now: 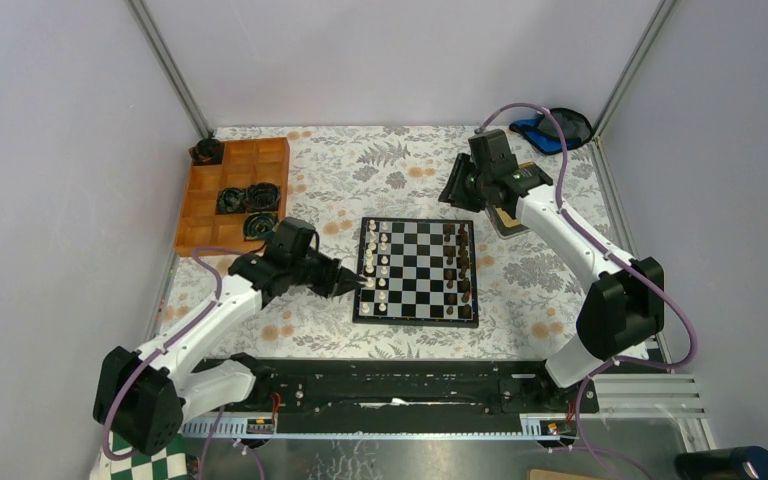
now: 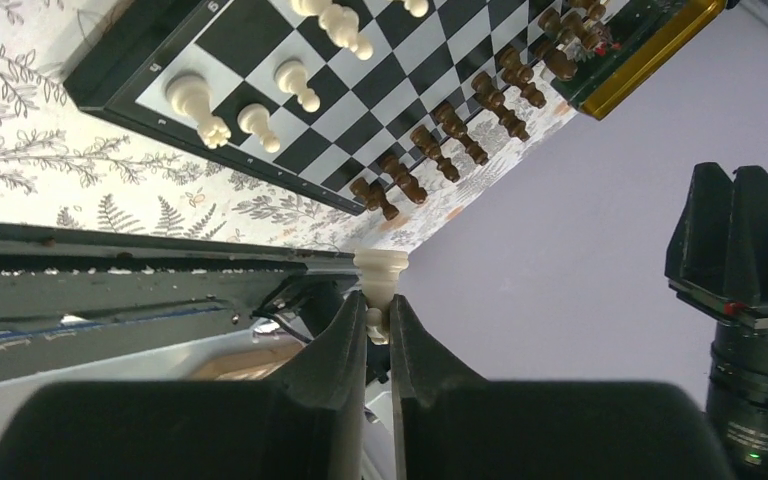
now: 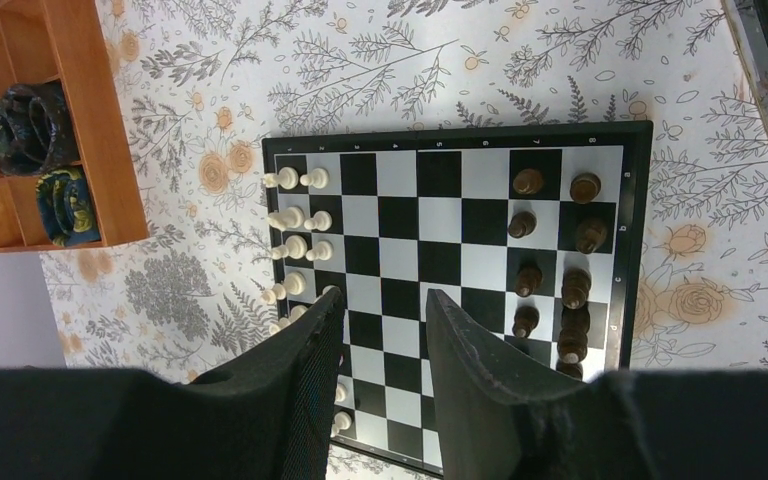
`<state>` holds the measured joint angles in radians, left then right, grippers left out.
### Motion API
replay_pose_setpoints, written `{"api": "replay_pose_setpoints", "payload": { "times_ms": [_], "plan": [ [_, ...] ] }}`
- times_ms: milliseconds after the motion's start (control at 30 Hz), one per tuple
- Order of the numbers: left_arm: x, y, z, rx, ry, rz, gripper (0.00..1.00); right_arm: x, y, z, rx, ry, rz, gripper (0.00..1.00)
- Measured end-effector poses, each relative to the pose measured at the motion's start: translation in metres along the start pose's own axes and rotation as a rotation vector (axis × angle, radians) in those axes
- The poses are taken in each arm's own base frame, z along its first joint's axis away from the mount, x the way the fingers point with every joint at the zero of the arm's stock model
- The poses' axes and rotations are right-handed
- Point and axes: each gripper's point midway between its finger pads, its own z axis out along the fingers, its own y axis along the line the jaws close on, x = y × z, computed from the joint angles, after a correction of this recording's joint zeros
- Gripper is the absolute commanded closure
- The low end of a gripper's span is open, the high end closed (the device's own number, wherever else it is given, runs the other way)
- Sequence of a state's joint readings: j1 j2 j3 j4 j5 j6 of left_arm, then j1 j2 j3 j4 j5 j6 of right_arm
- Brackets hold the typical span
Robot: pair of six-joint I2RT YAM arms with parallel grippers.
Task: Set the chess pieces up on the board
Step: Place the chess piece on the chessboard.
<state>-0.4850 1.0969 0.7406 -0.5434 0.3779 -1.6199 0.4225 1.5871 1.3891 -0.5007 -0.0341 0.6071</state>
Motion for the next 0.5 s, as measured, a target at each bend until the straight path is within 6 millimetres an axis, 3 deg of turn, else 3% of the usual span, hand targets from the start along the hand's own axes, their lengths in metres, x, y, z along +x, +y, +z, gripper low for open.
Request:
{"api": "replay_pose_setpoints", "payload": {
  "times_ms": [267, 500],
  "plan": [
    [0.003, 0.017, 0.003, -0.037, 0.034, -0.107, 1.0, -0.001, -0.002, 0.003, -0.002, -0.008, 0.003, 0.58],
    [0.001, 0.041, 0.021, -0.133, 0.069, -0.179, 1.0, -0.006, -0.008, 0.003, 0.016, -0.021, 0.013, 0.58]
  ]
}}
